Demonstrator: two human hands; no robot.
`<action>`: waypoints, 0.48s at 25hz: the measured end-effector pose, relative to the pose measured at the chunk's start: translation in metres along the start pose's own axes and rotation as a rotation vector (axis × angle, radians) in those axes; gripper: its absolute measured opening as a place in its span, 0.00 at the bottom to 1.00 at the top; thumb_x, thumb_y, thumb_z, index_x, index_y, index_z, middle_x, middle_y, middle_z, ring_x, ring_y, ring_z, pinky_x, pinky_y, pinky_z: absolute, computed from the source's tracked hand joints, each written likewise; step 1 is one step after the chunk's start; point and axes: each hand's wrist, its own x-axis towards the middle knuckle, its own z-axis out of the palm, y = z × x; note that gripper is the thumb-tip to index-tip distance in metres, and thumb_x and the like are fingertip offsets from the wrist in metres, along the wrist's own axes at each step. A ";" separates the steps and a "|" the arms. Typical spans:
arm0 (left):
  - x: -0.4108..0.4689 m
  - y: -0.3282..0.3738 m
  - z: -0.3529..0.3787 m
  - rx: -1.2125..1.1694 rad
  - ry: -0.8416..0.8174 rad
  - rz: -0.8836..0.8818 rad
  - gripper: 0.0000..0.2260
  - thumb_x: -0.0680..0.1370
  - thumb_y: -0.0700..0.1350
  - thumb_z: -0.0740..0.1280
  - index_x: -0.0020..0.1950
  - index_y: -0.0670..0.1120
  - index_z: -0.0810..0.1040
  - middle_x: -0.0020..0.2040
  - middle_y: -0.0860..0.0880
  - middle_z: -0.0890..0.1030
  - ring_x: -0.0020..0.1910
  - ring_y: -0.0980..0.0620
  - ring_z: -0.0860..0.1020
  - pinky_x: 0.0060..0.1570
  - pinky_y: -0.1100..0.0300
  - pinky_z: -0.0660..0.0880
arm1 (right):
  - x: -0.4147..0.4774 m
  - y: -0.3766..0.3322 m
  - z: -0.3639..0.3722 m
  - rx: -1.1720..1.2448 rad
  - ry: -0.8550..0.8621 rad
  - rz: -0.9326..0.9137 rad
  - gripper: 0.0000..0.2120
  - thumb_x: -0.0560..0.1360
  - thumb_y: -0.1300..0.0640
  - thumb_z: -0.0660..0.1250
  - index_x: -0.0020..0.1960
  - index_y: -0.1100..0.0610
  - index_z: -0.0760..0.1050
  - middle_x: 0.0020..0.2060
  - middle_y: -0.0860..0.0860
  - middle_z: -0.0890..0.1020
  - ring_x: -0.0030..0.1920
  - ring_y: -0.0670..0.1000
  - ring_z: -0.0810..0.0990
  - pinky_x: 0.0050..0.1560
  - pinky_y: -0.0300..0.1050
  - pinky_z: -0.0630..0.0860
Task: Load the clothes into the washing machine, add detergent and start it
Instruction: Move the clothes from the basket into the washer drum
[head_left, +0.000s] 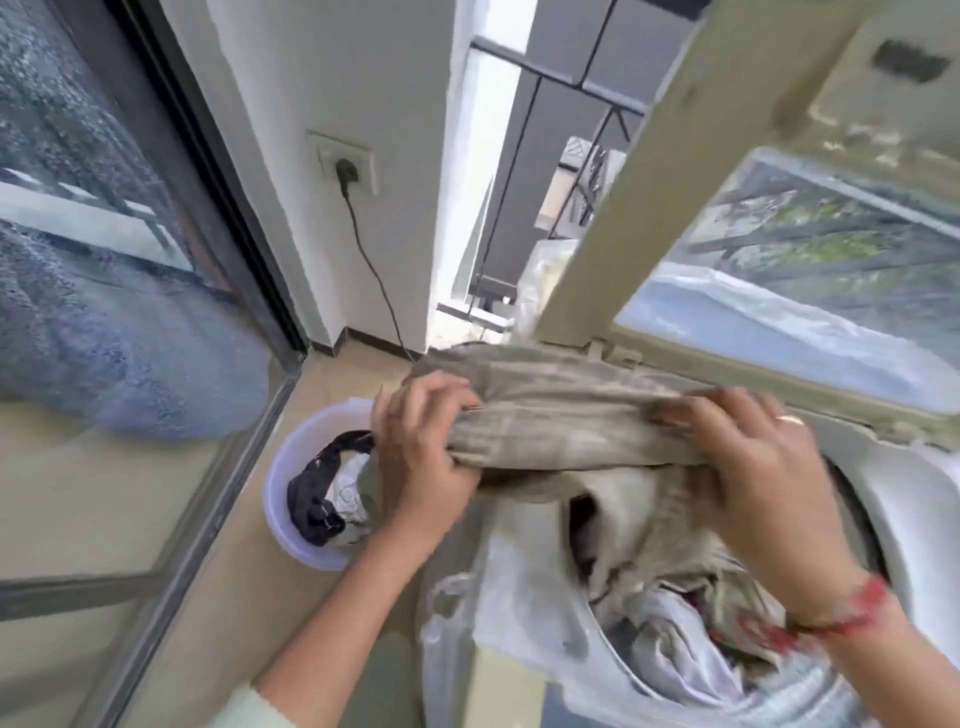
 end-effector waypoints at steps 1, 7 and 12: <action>0.005 0.043 0.004 0.003 -0.027 0.129 0.12 0.66 0.47 0.64 0.48 0.51 0.74 0.53 0.50 0.77 0.55 0.49 0.74 0.64 0.41 0.62 | -0.020 0.028 -0.018 -0.042 0.099 0.085 0.21 0.63 0.62 0.61 0.56 0.54 0.74 0.49 0.57 0.78 0.45 0.62 0.75 0.46 0.55 0.73; -0.029 0.179 0.117 0.431 -0.822 0.292 0.30 0.68 0.51 0.71 0.67 0.46 0.66 0.68 0.46 0.69 0.71 0.45 0.62 0.67 0.32 0.38 | -0.126 0.159 0.004 -0.286 -0.105 0.335 0.24 0.68 0.66 0.61 0.63 0.56 0.63 0.60 0.63 0.74 0.55 0.66 0.76 0.56 0.61 0.73; -0.032 0.141 0.104 0.425 -1.404 0.188 0.23 0.75 0.58 0.64 0.68 0.50 0.70 0.68 0.47 0.71 0.71 0.47 0.64 0.70 0.42 0.55 | -0.129 0.133 0.072 -0.034 -1.193 0.372 0.23 0.78 0.54 0.59 0.72 0.56 0.62 0.70 0.58 0.67 0.68 0.57 0.69 0.67 0.51 0.68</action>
